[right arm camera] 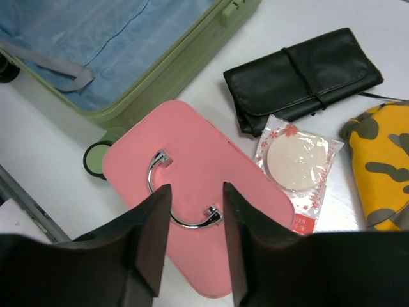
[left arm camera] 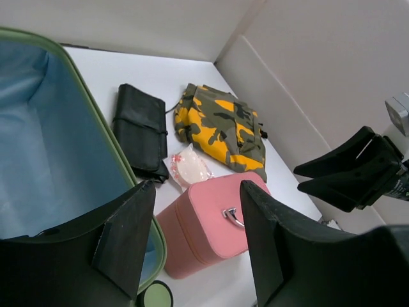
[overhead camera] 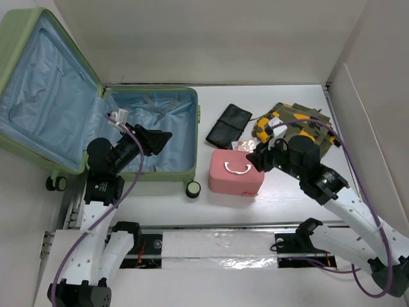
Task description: Pack the luggage
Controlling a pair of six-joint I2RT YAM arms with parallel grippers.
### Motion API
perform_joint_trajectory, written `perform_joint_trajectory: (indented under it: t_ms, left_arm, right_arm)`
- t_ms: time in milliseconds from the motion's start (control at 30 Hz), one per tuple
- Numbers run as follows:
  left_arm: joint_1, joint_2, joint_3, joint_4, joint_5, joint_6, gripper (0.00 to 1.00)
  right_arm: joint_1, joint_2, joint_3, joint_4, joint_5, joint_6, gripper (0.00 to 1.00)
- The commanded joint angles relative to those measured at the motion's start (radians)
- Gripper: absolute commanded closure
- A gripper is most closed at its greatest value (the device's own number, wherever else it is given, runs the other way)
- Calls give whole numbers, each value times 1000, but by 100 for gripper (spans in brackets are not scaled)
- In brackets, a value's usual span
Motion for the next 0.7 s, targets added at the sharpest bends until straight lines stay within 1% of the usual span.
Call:
perform_joint_trajectory:
  t_ms: [0, 33, 100, 133, 167, 200, 233, 267, 300, 333, 367, 400, 433, 467, 500, 533, 567, 600, 633, 667]
  left_arm:
    - [-6, 3, 26, 5, -2, 39, 48]
    - [-6, 4, 29, 4, -2, 43, 48]
    - [-6, 7, 39, -5, -4, 54, 49]
    - [-6, 7, 36, -5, -7, 57, 53]
    - [-6, 1, 31, 4, -11, 57, 56]
    - [-6, -2, 17, 13, -11, 54, 61]
    - [-6, 0, 14, 17, -8, 54, 79]
    - [-6, 1, 13, 19, -8, 56, 92]
    - [-6, 1, 19, 16, -7, 63, 100]
    - [-6, 1, 22, 11, -8, 69, 100]
    - [-6, -6, 23, 1, -11, 74, 100]
    - [-6, -11, 23, -1, -17, 75, 100]
    - [-6, -13, 20, -1, -18, 77, 100]
    - [-6, -10, 20, 1, -16, 77, 100]
    - [-6, -5, 20, 1, -10, 76, 99]
    - [-6, -2, 20, 4, -7, 72, 84]
    - [-6, 1, 19, 10, -2, 72, 80]
    - [-6, 1, 16, 13, 4, 71, 77]
    - [-6, 0, 14, 14, 7, 69, 69]
    - [-6, 0, 13, 16, 5, 71, 67]
  right_arm:
    - [24, 49, 22, 3, -56, -23, 54]
    - [35, 62, 28, -5, -62, -37, 57]
    - [46, 83, 36, 0, -69, -45, 86]
    - [46, 106, 41, 6, -67, -45, 97]
    - [46, 121, 47, 6, -66, -45, 100]
    - [55, 135, 53, 0, -64, -84, 100]
    - [67, 149, 62, -8, -59, -92, 100]
    - [78, 173, 74, -16, -40, -98, 100]
    - [89, 181, 76, -13, -26, -101, 100]
    - [99, 191, 78, -10, -18, -115, 100]
    - [110, 209, 76, 1, -10, -120, 89]
    - [110, 221, 78, 3, -10, -124, 80]
    - [119, 233, 82, 0, -9, -137, 75]
    - [128, 247, 90, -8, -6, -141, 65]
    - [129, 273, 97, -8, -4, -149, 60]
    - [139, 287, 99, -5, -4, -160, 57]
    - [139, 301, 101, 7, -10, -163, 55]
    - [139, 330, 104, 16, -15, -164, 54]
    - [139, 345, 110, 21, -16, -166, 54]
    - [139, 361, 117, 16, -13, -166, 54]
